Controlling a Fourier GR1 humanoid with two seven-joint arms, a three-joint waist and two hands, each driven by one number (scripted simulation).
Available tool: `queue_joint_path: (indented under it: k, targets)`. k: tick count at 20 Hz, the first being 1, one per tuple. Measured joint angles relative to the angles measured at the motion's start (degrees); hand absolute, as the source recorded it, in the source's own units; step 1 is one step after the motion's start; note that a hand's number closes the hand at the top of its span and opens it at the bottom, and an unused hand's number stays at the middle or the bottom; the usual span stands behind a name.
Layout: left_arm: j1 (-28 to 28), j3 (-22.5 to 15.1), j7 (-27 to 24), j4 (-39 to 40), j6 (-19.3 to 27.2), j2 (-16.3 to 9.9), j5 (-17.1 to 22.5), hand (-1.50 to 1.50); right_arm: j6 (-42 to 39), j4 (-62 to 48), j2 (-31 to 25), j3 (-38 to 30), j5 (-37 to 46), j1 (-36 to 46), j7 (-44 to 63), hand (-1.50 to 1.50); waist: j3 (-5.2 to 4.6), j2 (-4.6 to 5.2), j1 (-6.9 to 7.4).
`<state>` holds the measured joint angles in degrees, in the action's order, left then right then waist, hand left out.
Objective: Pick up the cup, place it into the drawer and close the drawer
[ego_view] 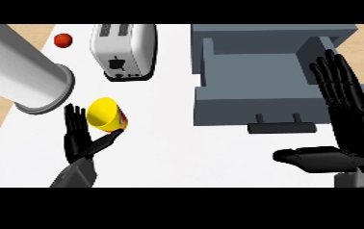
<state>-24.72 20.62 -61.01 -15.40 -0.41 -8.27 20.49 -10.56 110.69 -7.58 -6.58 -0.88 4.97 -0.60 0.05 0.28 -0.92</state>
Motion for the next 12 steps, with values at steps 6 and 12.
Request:
queue_joint_path:
  k: [6,12]
  targets:
    - [-2.0,-0.4,-0.1,0.8,-4.9,0.7,-0.3,1.5,0.0,0.2,-0.1,0.3,0.1,1.0,1.0,-1.5,-0.16,0.11,-0.2]
    - [-3.1,-0.4,0.1,-0.3,-7.8,1.7,0.2,1.5,-0.7,-1.2,-0.9,-0.7,-0.2,0.9,0.2,-1.5,-0.18,0.12,-0.17]
